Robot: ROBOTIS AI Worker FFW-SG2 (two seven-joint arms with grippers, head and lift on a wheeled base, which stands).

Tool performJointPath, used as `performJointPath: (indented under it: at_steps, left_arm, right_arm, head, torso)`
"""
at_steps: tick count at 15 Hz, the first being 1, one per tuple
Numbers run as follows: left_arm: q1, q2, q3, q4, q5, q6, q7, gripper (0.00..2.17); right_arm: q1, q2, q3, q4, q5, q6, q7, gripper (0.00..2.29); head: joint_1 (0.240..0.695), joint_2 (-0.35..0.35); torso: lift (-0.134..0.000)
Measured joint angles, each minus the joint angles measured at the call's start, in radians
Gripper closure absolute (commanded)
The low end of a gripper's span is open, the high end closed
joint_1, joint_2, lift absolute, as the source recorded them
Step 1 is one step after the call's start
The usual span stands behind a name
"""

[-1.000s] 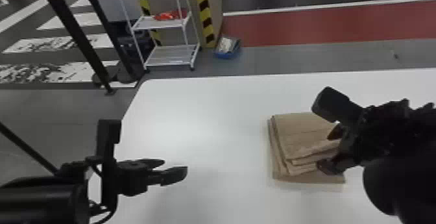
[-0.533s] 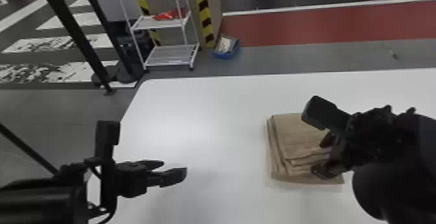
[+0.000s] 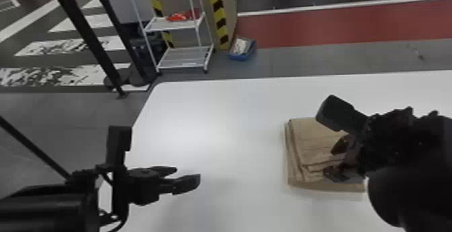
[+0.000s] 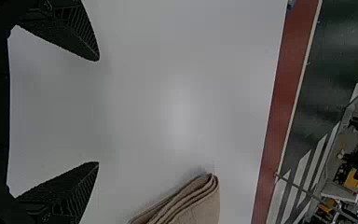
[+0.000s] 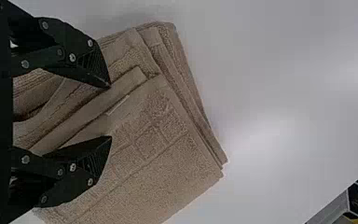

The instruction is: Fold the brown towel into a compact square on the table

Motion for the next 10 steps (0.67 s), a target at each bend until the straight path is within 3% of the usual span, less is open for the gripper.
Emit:
performJointPath:
  at_steps: [2,4,10]
  left_arm:
    - [0.005,0.001,0.004,-0.004,0.002,0.000,-0.001,0.09]
    - [0.008,0.001,0.007,-0.010,0.003,0.000,-0.002,0.09]
    - [0.010,0.002,0.007,-0.021,0.006,0.000,-0.007,0.09]
  right_arm:
    - [-0.004,0.009,-0.003,0.001,0.000,0.002,0.000,0.77]
    - [-0.007,0.013,-0.005,0.003,0.001,0.002,0.000,1.03]
    - [-0.007,0.013,-0.038,-0.059,-0.030,0.045,0.000,1.03]
  head:
    - [0.695,0.276]
    - [0.695,0.276]
    - [0.695,0.265]
  torso:
    - [-0.125]
    - [-0.125]
    - [-0.125]
